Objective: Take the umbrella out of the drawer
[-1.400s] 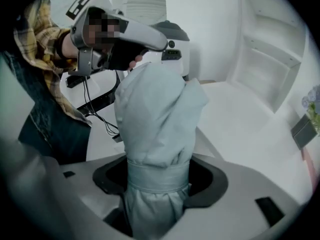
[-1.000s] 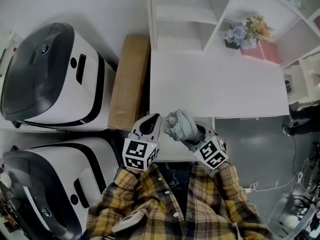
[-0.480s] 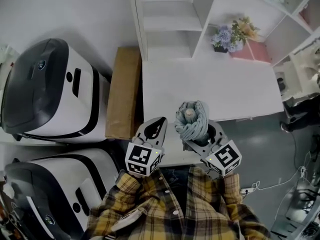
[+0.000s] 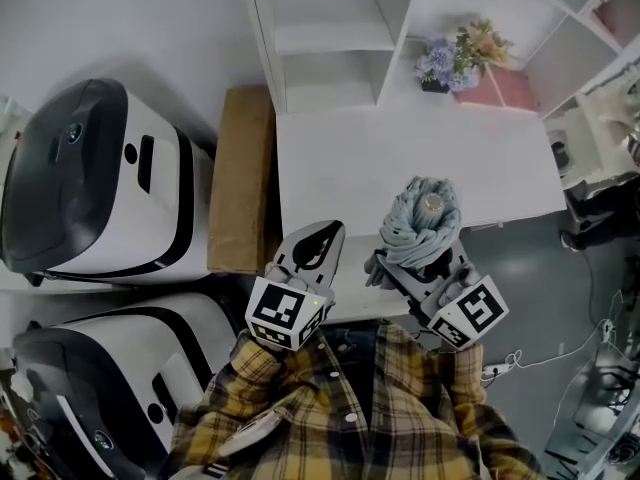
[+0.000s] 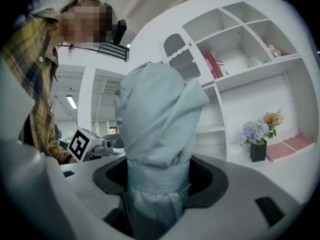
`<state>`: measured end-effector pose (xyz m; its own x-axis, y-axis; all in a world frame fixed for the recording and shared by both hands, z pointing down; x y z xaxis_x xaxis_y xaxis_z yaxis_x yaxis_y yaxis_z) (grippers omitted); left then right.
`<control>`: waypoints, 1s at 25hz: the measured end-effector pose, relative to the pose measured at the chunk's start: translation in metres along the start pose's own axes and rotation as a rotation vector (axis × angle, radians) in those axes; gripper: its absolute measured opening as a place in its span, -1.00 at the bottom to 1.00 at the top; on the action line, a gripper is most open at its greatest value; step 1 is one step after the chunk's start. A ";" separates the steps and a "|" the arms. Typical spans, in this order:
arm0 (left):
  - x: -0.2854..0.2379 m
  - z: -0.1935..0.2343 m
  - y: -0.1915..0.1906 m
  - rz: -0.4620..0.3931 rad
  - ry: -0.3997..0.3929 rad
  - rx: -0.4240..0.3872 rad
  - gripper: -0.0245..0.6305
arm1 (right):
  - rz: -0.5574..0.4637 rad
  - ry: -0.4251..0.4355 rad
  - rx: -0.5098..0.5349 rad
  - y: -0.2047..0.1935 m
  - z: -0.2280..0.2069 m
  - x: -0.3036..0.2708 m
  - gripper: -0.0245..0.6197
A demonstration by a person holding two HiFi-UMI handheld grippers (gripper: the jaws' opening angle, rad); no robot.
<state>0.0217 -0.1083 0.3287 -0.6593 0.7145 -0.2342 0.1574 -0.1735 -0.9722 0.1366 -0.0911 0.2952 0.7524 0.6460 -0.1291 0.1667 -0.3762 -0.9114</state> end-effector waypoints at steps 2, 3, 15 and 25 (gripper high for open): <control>0.001 0.001 0.005 -0.014 -0.001 0.008 -0.85 | -0.016 0.002 -0.002 0.001 0.001 0.001 0.03; 0.001 0.001 0.007 -0.018 0.000 0.005 -0.85 | -0.024 0.006 -0.006 0.002 0.001 0.002 0.03; 0.000 -0.002 0.010 -0.016 -0.001 -0.006 -0.85 | -0.045 0.027 -0.022 0.003 0.002 0.002 0.03; -0.002 -0.005 0.009 -0.008 -0.005 -0.008 -0.85 | -0.057 0.052 -0.043 0.003 0.003 0.001 0.03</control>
<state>0.0283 -0.1078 0.3209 -0.6640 0.7126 -0.2265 0.1583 -0.1620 -0.9740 0.1362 -0.0895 0.2909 0.7731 0.6317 -0.0562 0.2362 -0.3690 -0.8989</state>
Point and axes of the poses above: the fingertips, and each gripper's own axes: x backward along the fingers, z to its left, y out of its top, the point moved 3 cm from there along x, backward along the fingers, and after that the axes turned 13 degrees about -x, right-handed, at the moved point
